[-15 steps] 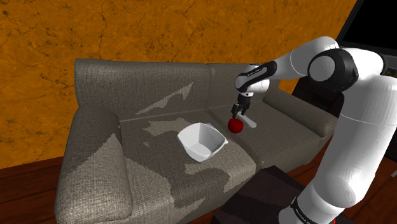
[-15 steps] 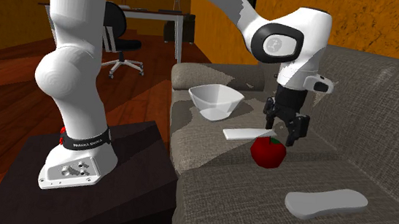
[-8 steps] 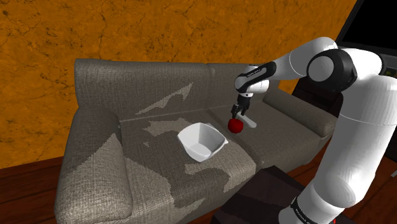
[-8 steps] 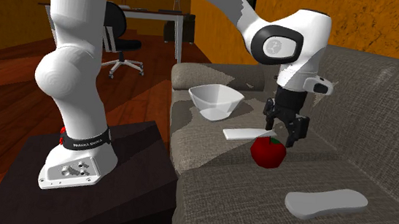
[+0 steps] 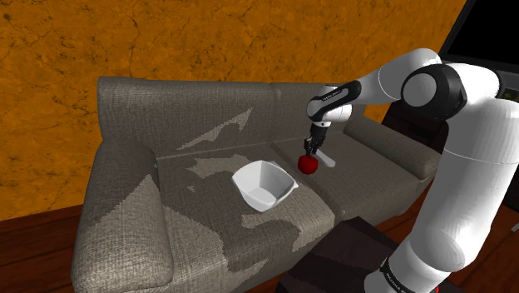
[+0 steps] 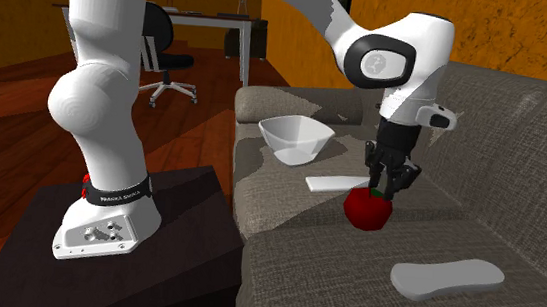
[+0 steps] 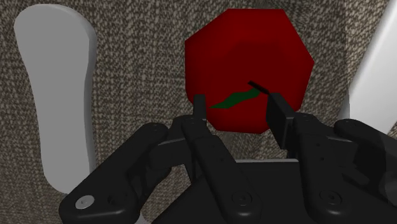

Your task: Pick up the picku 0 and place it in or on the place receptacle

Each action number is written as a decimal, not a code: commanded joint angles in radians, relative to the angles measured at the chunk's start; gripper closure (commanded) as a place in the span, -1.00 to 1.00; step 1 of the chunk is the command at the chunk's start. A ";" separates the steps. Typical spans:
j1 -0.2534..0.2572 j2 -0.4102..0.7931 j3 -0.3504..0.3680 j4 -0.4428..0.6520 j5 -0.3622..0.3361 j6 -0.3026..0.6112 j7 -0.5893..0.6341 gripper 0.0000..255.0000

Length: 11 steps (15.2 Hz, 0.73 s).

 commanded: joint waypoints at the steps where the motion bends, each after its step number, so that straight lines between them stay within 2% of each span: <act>1: 0.000 0.000 0.000 0.000 0.000 0.000 0.000 1.00; 9: 0.005 -0.045 -0.006 0.028 -0.021 -0.071 0.014 1.00; 10: 0.002 -0.037 -0.006 0.023 -0.017 -0.058 0.009 1.00; 11: 0.002 -0.037 -0.006 0.023 -0.017 -0.058 0.009 -1.00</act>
